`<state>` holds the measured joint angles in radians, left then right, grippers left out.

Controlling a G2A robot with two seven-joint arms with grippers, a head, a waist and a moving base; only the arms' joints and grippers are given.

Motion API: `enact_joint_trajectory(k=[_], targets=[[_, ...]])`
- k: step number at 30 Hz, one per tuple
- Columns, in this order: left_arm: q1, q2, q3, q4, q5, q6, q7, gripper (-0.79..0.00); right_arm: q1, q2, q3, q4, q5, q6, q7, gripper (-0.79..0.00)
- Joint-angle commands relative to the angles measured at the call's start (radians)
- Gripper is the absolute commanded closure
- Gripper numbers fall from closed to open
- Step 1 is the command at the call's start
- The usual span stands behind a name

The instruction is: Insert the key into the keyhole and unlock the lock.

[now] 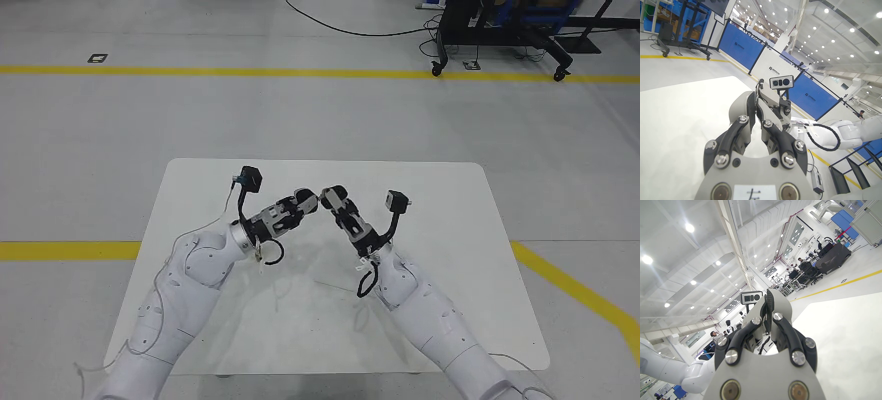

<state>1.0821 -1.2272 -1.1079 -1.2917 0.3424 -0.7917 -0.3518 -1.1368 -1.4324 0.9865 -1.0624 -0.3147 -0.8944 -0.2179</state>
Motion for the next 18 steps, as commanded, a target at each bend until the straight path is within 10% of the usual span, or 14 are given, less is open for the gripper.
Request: enact_joint_trajectory(k=[1, 18], targets=[[0.002, 0.001, -0.004, -0.003, 0.001, -0.001, 0.003, 0.0, -0.003, 0.0, 0.005, 0.001, 0.006, -0.002, 0.002, -0.785], [0.044, 0.009, -0.063, -0.053, 0.006, 0.047, 0.086, 0.0, -0.003, 0.0, 0.004, -0.002, 0.002, 0.0, 0.007, -0.785]])
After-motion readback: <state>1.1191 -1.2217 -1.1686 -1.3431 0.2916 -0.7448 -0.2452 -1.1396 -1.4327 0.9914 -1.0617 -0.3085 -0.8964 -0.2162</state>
